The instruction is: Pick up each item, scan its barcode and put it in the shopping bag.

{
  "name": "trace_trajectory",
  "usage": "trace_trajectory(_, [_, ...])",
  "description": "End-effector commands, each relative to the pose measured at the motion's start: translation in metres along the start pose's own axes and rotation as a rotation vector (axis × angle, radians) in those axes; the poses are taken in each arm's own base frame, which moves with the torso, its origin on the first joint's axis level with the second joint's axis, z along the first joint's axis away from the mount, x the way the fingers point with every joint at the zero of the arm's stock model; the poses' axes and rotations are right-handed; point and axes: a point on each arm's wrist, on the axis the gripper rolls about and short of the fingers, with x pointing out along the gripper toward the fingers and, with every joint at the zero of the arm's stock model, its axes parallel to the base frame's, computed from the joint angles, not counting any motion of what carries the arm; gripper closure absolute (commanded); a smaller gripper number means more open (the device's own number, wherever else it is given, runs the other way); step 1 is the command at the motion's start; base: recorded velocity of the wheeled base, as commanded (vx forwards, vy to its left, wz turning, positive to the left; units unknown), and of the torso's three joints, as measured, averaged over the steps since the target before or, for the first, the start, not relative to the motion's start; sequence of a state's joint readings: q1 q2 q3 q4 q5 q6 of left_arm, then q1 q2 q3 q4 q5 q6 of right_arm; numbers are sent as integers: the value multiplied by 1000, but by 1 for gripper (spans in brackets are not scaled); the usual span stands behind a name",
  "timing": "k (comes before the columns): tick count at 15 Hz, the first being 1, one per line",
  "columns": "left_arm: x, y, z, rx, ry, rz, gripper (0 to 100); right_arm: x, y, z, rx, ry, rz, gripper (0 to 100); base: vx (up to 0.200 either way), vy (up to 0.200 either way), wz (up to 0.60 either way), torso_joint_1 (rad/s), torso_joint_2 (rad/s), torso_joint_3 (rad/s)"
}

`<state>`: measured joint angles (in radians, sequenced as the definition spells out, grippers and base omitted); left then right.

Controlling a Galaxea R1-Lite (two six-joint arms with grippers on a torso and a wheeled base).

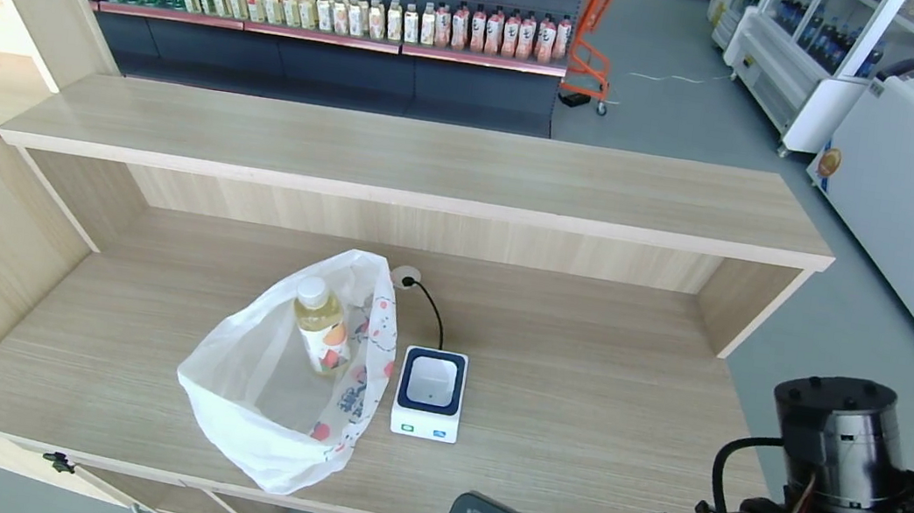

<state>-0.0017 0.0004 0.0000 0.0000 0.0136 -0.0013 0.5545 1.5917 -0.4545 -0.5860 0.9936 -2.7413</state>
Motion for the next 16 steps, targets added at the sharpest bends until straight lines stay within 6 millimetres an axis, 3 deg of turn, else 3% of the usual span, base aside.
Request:
trace_trajectory(1, [0, 0, 0, 0, 0, 0, 0, 0, 0, 0, 3, -2, 0, 100, 0, 0, 0, 0, 0, 0])
trace_trajectory(7, [0, 0, 0, 0, 0, 0, 0, -17, 7, -3, 15, 63, 44, 100, 0, 0, 0, 0, 0, 0])
trace_trajectory(16, [0, 0, 0, 0, 0, 0, 0, -17, 7, -3, 20, 63, 47, 100, 0, 0, 0, 0, 0, 0])
